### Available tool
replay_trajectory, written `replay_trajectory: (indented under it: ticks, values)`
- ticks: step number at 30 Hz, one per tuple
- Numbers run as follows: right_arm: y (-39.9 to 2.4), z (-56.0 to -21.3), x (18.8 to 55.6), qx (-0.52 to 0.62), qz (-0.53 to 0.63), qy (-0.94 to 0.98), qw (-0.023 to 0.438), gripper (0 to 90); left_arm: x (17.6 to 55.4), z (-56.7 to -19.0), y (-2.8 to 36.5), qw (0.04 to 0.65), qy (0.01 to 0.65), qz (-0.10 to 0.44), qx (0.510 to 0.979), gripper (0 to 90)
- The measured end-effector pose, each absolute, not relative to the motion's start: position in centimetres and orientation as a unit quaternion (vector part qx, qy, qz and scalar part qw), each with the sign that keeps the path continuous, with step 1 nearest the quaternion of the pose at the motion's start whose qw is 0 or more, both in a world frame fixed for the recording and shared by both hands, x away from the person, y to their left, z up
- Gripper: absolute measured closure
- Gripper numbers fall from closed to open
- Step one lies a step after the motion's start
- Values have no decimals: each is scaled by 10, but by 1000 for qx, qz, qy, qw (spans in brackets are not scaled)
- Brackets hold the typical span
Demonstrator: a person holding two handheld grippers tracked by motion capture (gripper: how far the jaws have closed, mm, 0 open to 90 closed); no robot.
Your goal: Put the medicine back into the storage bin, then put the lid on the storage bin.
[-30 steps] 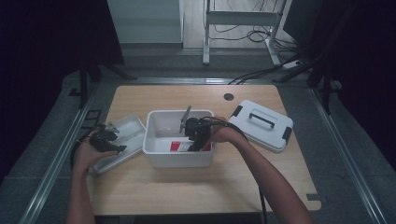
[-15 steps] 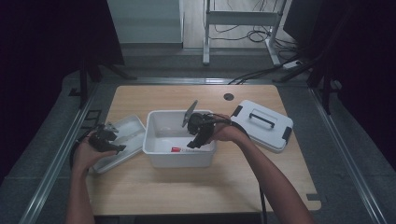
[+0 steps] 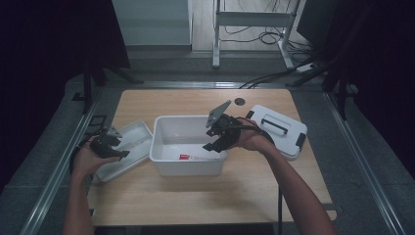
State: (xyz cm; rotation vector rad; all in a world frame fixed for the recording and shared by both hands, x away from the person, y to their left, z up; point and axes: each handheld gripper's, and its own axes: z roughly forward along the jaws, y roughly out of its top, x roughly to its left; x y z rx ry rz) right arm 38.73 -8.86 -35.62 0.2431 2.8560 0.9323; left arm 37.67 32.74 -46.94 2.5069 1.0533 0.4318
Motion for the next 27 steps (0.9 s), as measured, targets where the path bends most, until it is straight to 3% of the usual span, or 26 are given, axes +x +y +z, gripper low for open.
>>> replay_trajectory:
  ticks: [10,20,27]
  values:
    - [-102,-351,379,83,313,943,73,445,403,-473,330,165,344,98,919,480]
    - [-116,-355,375,99,325,937,77,446,418,-485,333,178,339,27,923,693]
    - [-128,-355,373,118,344,928,78,426,423,-487,340,192,342,14,920,852]
